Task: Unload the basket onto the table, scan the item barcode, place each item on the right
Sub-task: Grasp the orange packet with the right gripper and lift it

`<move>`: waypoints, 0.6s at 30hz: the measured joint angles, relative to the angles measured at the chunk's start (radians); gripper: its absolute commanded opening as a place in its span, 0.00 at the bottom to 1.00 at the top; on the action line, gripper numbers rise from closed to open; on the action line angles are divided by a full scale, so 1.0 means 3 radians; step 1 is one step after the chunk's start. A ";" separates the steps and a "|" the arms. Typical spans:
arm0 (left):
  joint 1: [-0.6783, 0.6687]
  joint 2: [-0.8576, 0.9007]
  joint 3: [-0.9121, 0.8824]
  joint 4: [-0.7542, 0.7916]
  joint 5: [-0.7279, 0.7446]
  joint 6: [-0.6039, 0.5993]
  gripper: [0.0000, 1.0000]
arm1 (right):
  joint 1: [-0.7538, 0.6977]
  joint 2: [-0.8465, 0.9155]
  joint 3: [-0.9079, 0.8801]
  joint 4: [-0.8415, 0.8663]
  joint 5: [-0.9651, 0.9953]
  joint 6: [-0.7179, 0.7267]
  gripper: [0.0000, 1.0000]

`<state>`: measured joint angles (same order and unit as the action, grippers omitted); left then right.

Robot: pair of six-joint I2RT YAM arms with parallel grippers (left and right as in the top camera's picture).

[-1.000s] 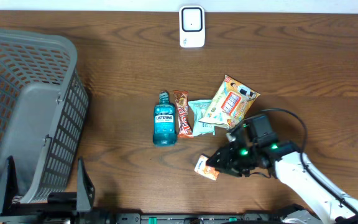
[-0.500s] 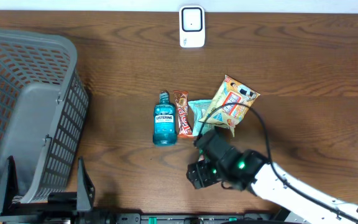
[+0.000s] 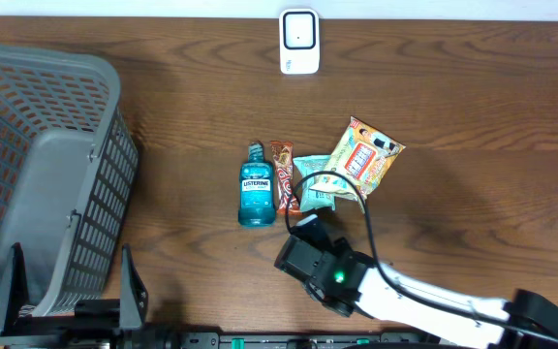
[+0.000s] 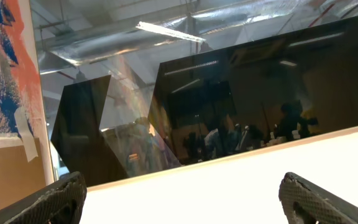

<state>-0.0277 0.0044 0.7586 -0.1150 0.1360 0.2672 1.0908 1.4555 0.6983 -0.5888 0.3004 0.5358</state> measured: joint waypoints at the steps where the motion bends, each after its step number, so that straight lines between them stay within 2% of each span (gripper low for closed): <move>1: 0.0000 0.0000 0.0000 0.0000 0.0000 0.0000 0.98 | 0.0003 0.0080 0.0000 0.0038 0.0009 -0.0025 0.62; 4: 0.0000 0.0000 0.0000 0.0000 0.0000 0.0000 0.98 | 0.0036 0.0248 0.0001 0.0085 0.0003 -0.0179 0.48; 6: 0.0000 0.0000 0.0000 0.0000 0.0000 0.0000 0.98 | 0.0058 0.0256 0.0001 0.0086 0.0000 -0.0200 0.43; 9: 0.0000 0.0000 0.0000 0.0000 0.0000 0.0000 0.98 | 0.0100 0.0256 0.0013 0.0084 0.0006 -0.0257 0.41; 10: 0.0000 0.0000 0.0000 0.0000 0.0000 0.0000 0.98 | 0.0109 0.0256 0.0018 0.0079 0.0011 -0.0270 0.45; 11: 0.0000 0.0000 0.0000 0.0000 0.0000 0.0000 0.98 | 0.0112 0.0256 0.0020 0.0074 0.0014 -0.0272 0.55; 15: 0.0000 0.0000 0.0000 0.0000 0.0000 0.0000 0.98 | 0.0112 0.0256 0.0023 0.0047 0.0056 -0.0317 0.76; 18: 0.0000 0.0000 0.0000 0.0000 0.0000 0.0000 0.98 | 0.0112 0.0258 0.0097 -0.0183 0.0161 -0.0328 0.80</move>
<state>-0.0277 0.0044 0.7586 -0.1150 0.1360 0.2672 1.1244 1.5330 0.7273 -0.6437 0.3489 0.4374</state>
